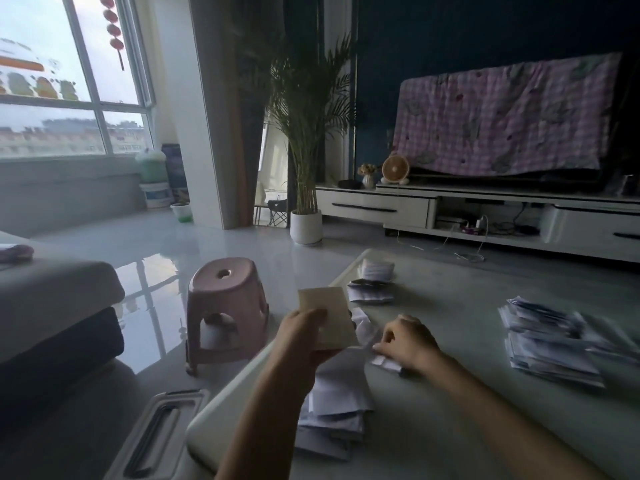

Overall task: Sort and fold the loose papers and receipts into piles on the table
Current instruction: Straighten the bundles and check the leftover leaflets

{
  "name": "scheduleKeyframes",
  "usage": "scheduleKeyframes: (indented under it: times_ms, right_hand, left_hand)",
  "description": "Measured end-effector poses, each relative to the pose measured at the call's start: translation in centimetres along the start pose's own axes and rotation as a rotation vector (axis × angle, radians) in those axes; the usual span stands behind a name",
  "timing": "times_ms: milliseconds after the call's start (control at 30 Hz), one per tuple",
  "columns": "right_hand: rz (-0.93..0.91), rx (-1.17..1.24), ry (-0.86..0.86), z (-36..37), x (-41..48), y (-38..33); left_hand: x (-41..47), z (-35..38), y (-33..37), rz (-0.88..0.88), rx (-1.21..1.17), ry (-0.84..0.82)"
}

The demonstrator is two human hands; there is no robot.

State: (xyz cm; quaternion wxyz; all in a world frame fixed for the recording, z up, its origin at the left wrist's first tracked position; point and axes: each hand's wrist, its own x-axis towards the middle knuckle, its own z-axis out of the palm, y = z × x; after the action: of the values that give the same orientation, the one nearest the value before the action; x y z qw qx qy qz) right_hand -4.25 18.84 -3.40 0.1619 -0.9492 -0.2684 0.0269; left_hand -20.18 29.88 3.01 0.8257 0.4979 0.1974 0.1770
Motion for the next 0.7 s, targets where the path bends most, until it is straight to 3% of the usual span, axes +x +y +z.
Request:
scheduleKeyframes:
  times_ms: [200,367,433,533,600,700]
  right_hand:
    - [0.134,-0.013,0.000,-0.5,-0.2,1.1]
    - [0.194,0.604,0.119,-3.5,-1.1,2.1]
    - [0.127,0.844,0.175,-5.8,-2.1,1.3]
    - [-0.043,1.078,0.071,-8.6,-4.8,-1.7]
    - [-0.145,1.065,-0.001,-9.3,-6.1,-3.8]
    - [-0.219,1.059,-0.056,-9.7,-7.2,-6.1]
  left_hand:
    - [-1.9,1.5,0.9,0.076,0.184,0.049]
    - [-2.4,1.8,0.2,0.106,0.236,0.054]
    - [-2.3,1.5,-0.1,0.121,0.212,0.057]
    - [-2.3,1.8,0.1,0.117,0.062,0.088]
    - [-2.7,2.2,0.3,0.152,-0.013,0.043]
    - [-3.2,2.6,0.4,0.281,0.078,0.061]
